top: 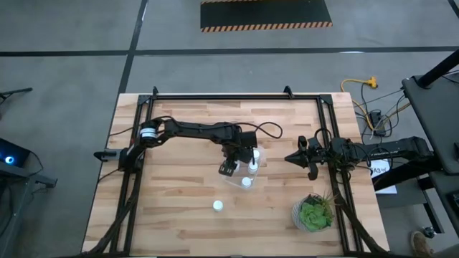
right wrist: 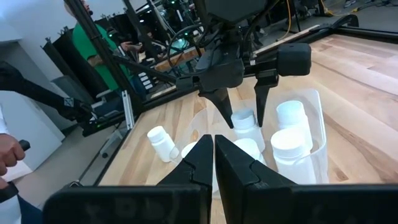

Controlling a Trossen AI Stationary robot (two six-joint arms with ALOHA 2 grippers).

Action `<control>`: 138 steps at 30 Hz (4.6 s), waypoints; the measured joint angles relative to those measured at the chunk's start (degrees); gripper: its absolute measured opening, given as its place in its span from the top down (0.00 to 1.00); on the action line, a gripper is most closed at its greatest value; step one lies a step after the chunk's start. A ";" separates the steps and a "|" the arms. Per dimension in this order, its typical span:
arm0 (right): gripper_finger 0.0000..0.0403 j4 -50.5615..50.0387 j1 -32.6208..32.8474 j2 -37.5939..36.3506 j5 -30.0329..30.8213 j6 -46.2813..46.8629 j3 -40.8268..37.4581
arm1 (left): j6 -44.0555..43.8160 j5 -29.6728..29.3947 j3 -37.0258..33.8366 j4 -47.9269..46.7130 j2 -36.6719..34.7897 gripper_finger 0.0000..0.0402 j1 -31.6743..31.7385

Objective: Pick and place pill bottles into a basket
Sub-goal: Put the medicine bottle into the transparent bin

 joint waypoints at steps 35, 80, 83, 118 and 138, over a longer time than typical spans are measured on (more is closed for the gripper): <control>0.98 0.13 -0.04 0.07 0.17 0.20 0.00 | -0.01 -1.33 2.85 -3.24 -11.60 0.45 -0.05; 0.98 -0.05 0.00 1.49 -9.33 -4.09 -0.02 | -25.54 -0.81 0.39 -0.81 -13.31 0.45 -22.21; 0.98 -0.07 0.00 1.50 -9.33 -4.09 -0.02 | -25.54 0.30 0.29 -0.86 -12.49 0.45 -22.25; 0.98 -1.40 0.00 1.57 -9.55 -4.28 -0.02 | -23.97 -1.04 -8.33 -0.43 -7.19 0.29 -24.23; 0.98 -1.40 0.00 1.57 -9.55 -4.11 -0.02 | -24.01 -0.29 -11.92 3.15 -7.26 0.42 -24.23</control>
